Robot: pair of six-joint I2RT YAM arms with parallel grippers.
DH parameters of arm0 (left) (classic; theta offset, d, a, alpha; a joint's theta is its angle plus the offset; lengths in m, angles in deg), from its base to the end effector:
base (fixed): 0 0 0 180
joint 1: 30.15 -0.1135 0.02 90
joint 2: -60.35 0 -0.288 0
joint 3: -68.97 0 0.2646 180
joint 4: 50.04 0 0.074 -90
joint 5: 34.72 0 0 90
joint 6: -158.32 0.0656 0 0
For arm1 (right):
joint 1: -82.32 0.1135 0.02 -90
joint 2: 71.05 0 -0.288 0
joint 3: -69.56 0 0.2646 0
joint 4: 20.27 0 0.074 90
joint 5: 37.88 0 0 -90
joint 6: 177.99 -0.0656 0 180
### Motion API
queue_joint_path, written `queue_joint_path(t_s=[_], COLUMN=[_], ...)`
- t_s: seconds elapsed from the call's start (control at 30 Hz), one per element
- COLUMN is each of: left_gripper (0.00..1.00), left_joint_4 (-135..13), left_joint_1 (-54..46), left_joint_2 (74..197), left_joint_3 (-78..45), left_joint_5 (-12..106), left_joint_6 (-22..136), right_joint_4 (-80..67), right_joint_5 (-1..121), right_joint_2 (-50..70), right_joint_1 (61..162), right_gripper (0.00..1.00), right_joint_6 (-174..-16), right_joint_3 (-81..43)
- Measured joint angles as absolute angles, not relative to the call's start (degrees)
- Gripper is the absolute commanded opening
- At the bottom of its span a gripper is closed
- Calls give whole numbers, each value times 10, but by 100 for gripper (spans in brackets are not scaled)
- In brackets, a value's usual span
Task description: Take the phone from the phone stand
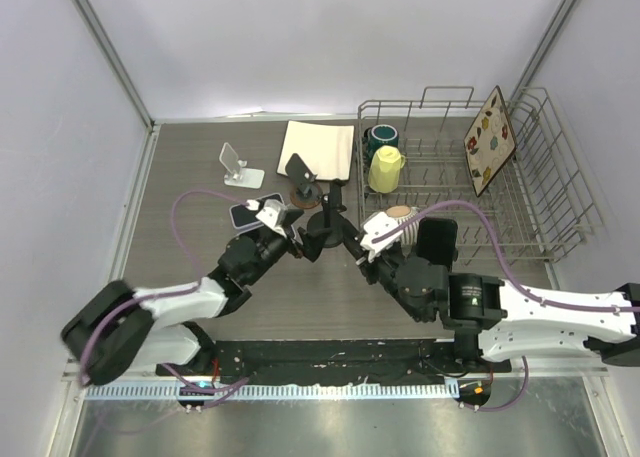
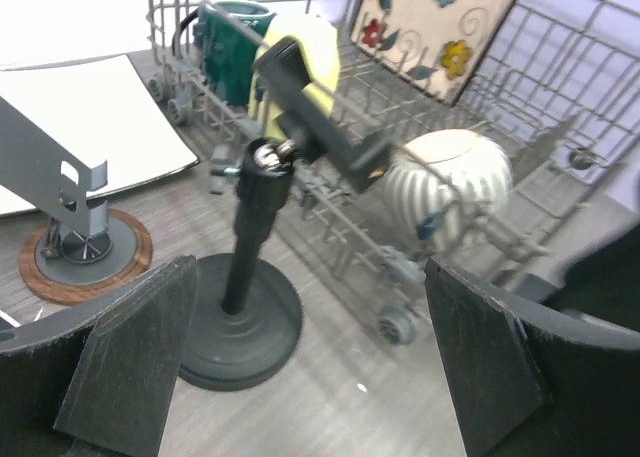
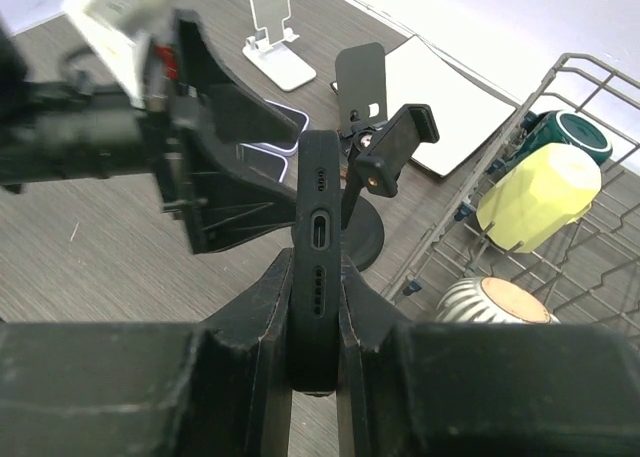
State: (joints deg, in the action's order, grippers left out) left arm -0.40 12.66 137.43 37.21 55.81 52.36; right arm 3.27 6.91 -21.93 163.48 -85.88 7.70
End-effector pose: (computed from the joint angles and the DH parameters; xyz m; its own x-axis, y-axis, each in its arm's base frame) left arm 0.2065 -0.1904 0.2166 -0.1319 -0.2526 -0.9585 0.6620 0.6973 -0.2749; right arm 0.0779 0.1981 0.3671 -0.0071 -0.2144 -0.9767 -0.5897 0.7898 -0.1691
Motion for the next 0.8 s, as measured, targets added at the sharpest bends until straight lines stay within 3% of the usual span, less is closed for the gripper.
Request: queue_joint_path(t_s=[0.17, 0.33, 0.6, 0.8], left_gripper=[100, 100, 100, 100], left_joint_4=[-205, -367, -577, -700], left_joint_1=[184, 235, 254, 254], left_joint_2=[1172, 1053, 943, 925], left_joint_3=[351, 341, 314, 208], left_joint_5=[606, 654, 690, 735], left_joint_6=[526, 534, 505, 395], right_joint_4=[40, 57, 57, 6], right_joint_5=[40, 37, 91, 131], right_joint_2=[-157, -87, -55, -75], right_joint_1=[1635, 1619, 1578, 1570], right_gripper=[1, 1, 1, 1], right_joint_6=[-897, -944, -952, -876], right_joint_3=[43, -7, -36, 23])
